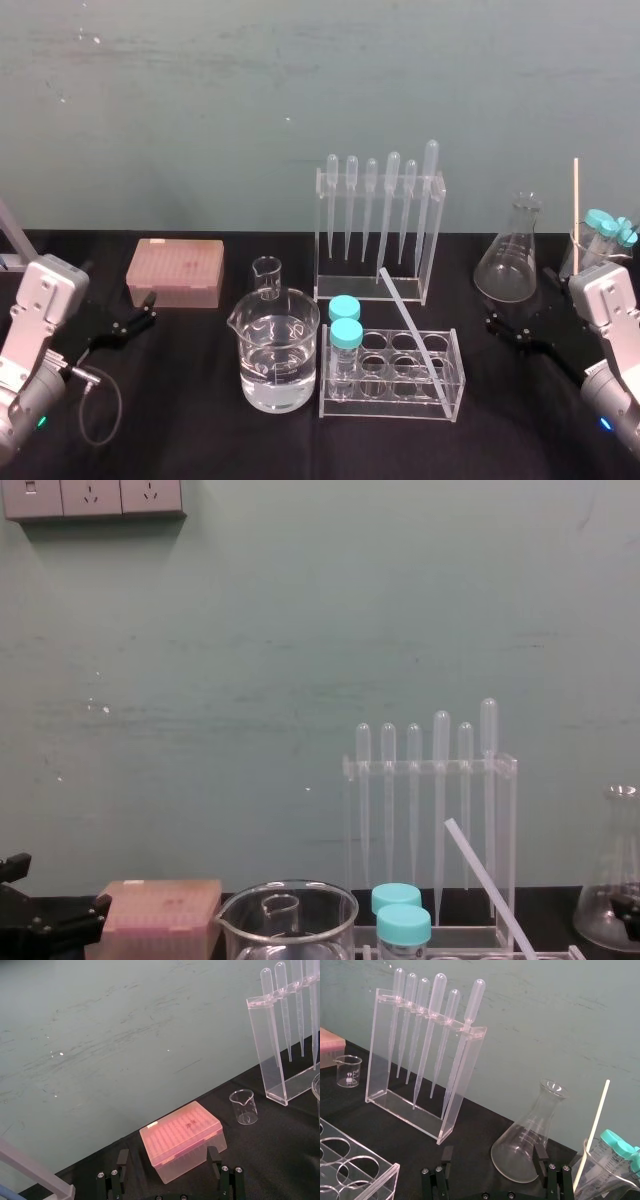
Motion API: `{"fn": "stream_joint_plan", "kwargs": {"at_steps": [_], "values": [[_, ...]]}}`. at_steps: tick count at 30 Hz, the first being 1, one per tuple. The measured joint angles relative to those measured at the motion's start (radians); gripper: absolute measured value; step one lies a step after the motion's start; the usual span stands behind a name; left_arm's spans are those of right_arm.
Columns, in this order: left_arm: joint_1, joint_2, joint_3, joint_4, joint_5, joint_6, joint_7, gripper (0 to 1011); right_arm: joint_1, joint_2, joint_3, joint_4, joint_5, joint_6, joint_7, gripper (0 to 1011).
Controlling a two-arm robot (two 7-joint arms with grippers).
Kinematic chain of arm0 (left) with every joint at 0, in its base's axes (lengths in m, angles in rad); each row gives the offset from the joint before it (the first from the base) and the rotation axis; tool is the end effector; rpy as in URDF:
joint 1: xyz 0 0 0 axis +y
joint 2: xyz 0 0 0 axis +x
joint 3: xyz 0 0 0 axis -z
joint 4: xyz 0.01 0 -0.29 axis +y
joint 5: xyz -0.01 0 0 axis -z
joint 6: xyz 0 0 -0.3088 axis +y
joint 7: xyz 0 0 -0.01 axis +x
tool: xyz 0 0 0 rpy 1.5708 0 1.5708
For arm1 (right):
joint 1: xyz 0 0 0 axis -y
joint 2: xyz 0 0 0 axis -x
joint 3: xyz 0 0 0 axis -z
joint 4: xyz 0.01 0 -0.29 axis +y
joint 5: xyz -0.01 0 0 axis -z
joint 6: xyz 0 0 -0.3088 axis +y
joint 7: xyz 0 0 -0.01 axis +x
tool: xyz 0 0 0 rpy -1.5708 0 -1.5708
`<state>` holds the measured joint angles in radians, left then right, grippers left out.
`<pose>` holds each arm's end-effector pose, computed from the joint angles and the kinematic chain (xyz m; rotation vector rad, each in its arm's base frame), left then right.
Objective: Pick up the stirring rod with one hand, then place it down.
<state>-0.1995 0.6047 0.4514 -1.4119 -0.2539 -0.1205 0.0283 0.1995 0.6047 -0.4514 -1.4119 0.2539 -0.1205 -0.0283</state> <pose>0.3581 0.0827 -0.3023 0.3046 -0.2850 1.2480 0.3581 -0.0827 -0.3023 -0.3046 -0.2850 -1.2480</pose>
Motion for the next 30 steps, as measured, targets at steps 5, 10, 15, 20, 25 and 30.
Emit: {"fn": "stream_joint_plan", "kwargs": {"at_steps": [5, 10, 15, 20, 25, 30], "values": [[0.000, 0.000, 0.000, 0.000, 0.000, 0.000, 0.000, 1000, 0.000, 0.000, 0.000, 0.000, 0.000, 0.000, 0.000, 1000], [0.000, 0.000, 0.000, 0.000, 0.000, 0.000, 0.000, 1000, 0.000, 0.000, 0.000, 0.000, 0.000, 0.000, 0.000, 1000], [0.000, 0.000, 0.000, 0.000, 0.000, 0.000, 0.000, 1000, 0.000, 0.000, 0.000, 0.000, 0.000, 0.000, 0.000, 1000], [0.000, 0.000, 0.000, 0.000, 0.000, 0.000, 0.000, 1000, 0.000, 0.000, 0.000, 0.000, 0.000, 0.000, 0.000, 1000], [0.000, 0.000, 0.000, 0.000, 0.000, 0.000, 0.000, 1000, 0.000, 0.000, 0.000, 0.000, 0.000, 0.000, 0.000, 1000], [0.000, 0.000, 0.000, 0.000, 0.000, 0.000, 0.000, 1000, 0.000, 0.000, 0.000, 0.000, 0.000, 0.000, 0.000, 1000]]}}
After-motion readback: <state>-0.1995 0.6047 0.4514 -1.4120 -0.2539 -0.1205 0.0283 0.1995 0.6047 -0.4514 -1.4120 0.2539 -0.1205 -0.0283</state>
